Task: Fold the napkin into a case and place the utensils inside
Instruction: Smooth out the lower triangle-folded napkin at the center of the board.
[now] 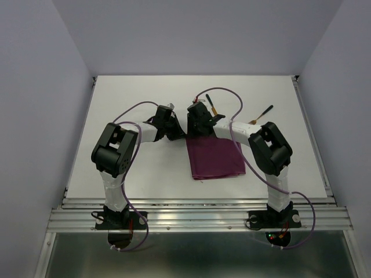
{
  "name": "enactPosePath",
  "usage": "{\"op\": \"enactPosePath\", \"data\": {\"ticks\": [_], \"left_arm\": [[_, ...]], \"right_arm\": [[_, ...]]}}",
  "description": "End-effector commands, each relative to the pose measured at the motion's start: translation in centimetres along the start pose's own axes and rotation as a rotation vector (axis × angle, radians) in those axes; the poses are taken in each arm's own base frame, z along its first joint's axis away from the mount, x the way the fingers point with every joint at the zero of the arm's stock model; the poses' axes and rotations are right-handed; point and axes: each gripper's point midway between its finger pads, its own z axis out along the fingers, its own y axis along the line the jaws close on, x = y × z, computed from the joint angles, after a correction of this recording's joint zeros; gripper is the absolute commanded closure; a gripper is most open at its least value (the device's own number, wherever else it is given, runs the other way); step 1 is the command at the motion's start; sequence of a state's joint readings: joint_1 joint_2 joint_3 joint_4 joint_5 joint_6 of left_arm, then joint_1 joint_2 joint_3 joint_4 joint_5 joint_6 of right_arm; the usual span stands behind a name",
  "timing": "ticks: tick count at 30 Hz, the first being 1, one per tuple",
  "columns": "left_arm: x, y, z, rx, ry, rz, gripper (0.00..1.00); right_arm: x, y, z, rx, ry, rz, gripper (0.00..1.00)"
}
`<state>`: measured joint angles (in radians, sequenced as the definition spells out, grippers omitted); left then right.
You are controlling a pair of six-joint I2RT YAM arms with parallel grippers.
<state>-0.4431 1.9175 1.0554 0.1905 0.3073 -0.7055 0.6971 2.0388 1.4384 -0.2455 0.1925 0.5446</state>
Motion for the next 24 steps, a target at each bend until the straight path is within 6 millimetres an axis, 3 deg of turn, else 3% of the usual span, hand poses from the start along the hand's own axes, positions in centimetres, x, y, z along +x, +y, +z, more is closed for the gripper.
{"op": "enactPosePath", "data": {"ticks": [1,14,17,24], "left_arm": [[0.0,0.9,0.4,-0.028,0.009,0.004,1.00],[0.0,0.6,0.3,-0.013,0.010,0.004,1.00],[0.0,0.6,0.3,-0.014,0.009,0.002,1.00],[-0.1,0.7,0.5,-0.016,0.011,0.000,1.00]], "right_arm": [[-2.9,1.6,-0.3,-0.016,-0.089,0.020,0.55],[-2.1,0.9,1.3,0.031,-0.062,0.011,0.62],[-2.2,0.8,1.2,0.037,-0.068,0.010,0.70],[-2.7,1.6,-0.1,0.007,-0.084,0.009,0.99]]}}
